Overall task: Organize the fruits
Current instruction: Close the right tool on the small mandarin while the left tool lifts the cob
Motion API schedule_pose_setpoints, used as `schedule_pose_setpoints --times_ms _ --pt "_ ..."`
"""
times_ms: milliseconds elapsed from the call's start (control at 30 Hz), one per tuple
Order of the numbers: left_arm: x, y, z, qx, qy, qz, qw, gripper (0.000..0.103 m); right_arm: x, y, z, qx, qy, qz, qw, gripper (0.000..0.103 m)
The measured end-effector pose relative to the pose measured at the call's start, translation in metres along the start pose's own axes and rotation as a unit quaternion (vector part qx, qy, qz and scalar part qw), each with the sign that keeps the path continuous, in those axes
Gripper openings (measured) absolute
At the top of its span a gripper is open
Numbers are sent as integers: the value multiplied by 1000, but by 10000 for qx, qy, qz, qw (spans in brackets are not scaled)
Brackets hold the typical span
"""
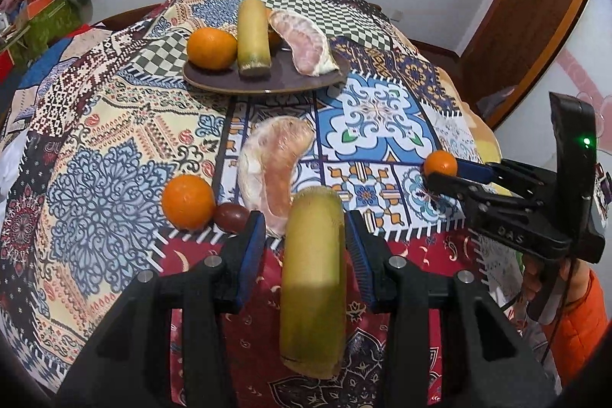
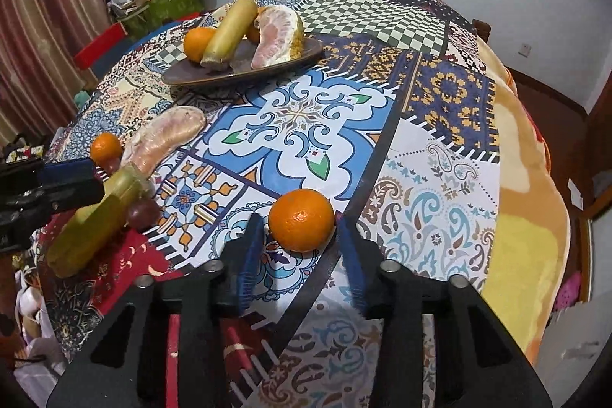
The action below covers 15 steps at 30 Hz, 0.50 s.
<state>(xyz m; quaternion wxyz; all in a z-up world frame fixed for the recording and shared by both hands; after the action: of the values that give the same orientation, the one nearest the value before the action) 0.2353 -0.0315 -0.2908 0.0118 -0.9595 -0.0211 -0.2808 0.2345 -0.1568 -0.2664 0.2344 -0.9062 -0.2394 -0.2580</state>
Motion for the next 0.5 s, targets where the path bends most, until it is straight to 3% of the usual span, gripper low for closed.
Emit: schedule_pose_setpoints --times_ms 500 --pt "-10 11 20 -39 -253 134 9996 41 -4 -19 -19 219 229 -3 9995 31"
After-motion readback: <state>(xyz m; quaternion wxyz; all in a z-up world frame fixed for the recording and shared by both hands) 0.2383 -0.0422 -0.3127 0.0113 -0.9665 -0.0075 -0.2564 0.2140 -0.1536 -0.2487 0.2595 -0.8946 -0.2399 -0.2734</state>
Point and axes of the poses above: each gripper's, at about its wrist camera, not at the fingertips, and z roughly the way its jaws point, y to its right, x to its top, the point moved 10 cm from there along z, roughly the way its jaws point, and after that the axes turned 13 degrees about x, right-handed, at the moved point
